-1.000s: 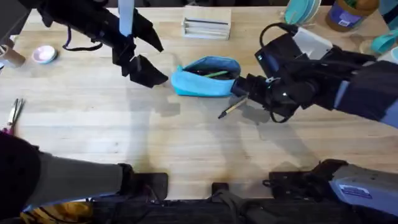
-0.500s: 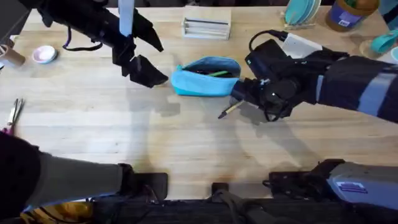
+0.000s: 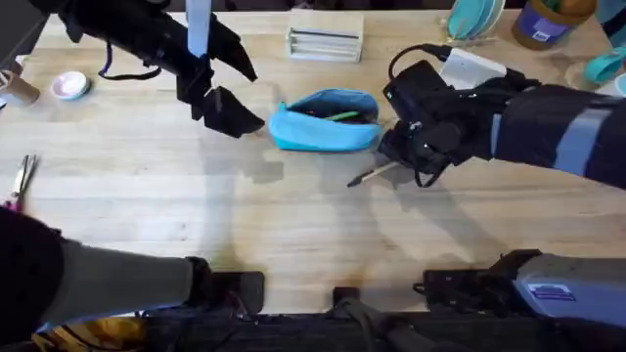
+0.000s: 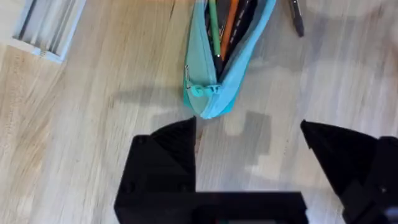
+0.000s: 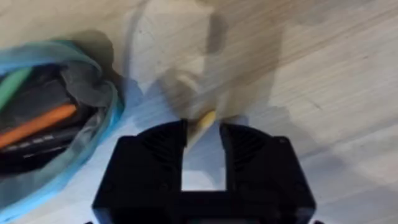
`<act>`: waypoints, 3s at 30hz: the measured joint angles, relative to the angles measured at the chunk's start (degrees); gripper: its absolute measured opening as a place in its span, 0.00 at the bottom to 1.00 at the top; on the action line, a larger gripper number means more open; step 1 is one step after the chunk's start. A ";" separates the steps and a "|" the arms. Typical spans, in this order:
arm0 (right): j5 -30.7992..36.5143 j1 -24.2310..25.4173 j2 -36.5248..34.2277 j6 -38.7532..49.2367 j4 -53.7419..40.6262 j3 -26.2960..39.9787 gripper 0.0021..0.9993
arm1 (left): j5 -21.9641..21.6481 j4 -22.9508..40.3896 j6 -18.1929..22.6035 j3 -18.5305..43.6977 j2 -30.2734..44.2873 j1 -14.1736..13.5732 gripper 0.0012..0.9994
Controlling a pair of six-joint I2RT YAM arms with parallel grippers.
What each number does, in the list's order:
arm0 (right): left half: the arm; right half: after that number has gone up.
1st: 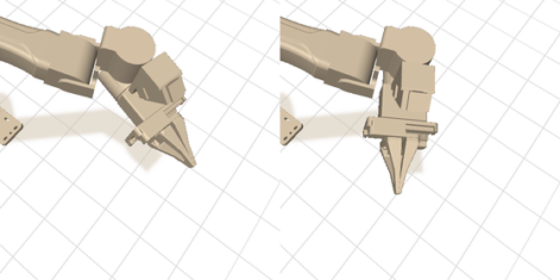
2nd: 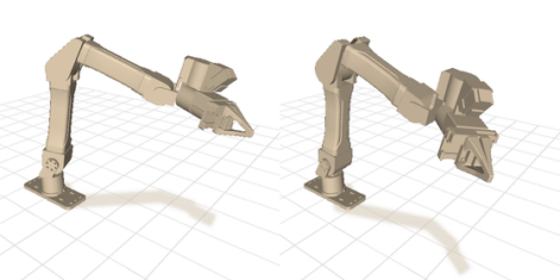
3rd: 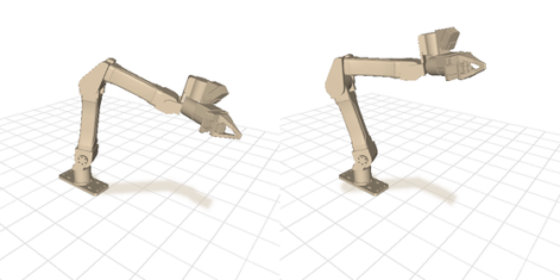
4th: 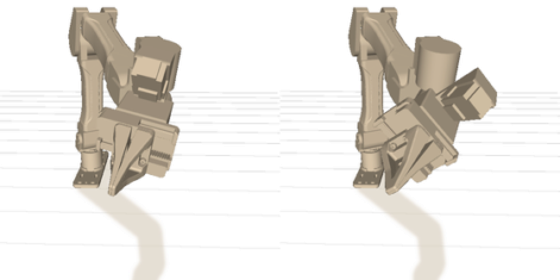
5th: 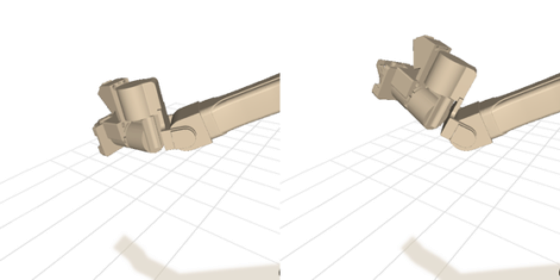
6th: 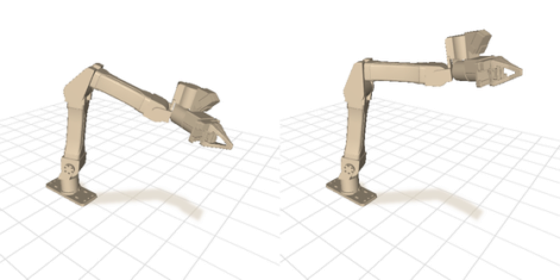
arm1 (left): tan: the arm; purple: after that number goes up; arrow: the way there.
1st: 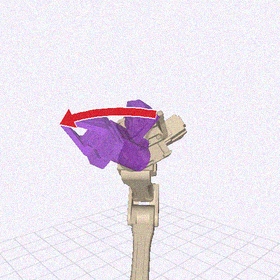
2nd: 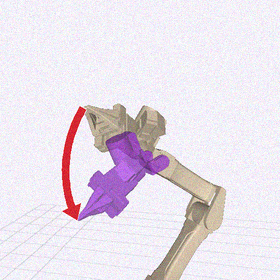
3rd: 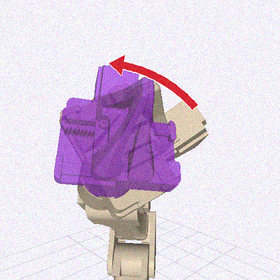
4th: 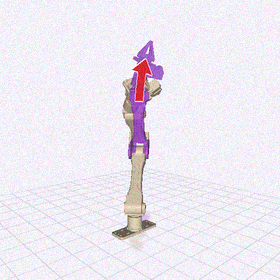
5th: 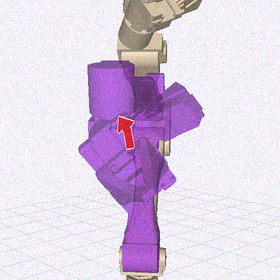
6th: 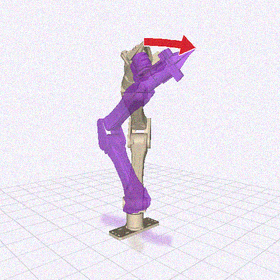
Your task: Unzip the bag, pick up the pens from the table one at a time and place them inside, then zip the bag closed.
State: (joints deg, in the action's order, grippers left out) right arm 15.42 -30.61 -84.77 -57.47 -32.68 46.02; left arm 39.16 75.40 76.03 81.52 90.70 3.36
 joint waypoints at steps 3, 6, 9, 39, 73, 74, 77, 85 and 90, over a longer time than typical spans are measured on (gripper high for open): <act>-0.34 0.15 -0.24 -0.03 1.01 0.07 0.19 | 0.00 0.00 -0.02 0.00 0.02 0.00 0.99; -1.27 0.33 -0.37 -0.16 1.46 0.29 0.12 | 0.02 0.02 -0.02 0.00 0.00 0.00 0.99; -2.05 0.48 -0.61 -0.20 1.68 0.59 0.11 | 0.02 0.02 -0.02 0.00 0.00 0.00 0.99; -9.68 6.56 12.57 2.65 -15.11 13.69 0.04 | -1.40 1.11 -0.17 0.00 0.02 0.00 0.99; -5.57 1.27 -1.18 -31.97 9.88 14.21 0.03 | -1.74 -0.20 -0.17 0.00 0.00 0.00 0.99; -5.55 1.14 -1.25 -32.16 10.41 14.21 0.03 | -1.75 -0.20 -0.17 0.00 0.00 0.00 0.99; -5.57 0.56 -2.20 -32.94 11.77 14.25 0.03 | -1.93 -0.20 -0.17 0.00 0.02 0.00 0.99; -6.91 0.06 -6.01 -36.15 12.10 14.25 0.03 | -1.95 -0.20 -0.17 0.00 0.02 0.00 0.99; -8.15 -0.48 -6.21 -37.73 12.78 14.25 0.03 | -1.95 -0.20 -0.17 0.00 0.00 0.00 0.99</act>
State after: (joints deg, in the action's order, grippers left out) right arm 7.27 -31.09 -90.98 -95.20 -19.90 60.27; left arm 37.21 75.20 75.85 81.52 90.70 3.36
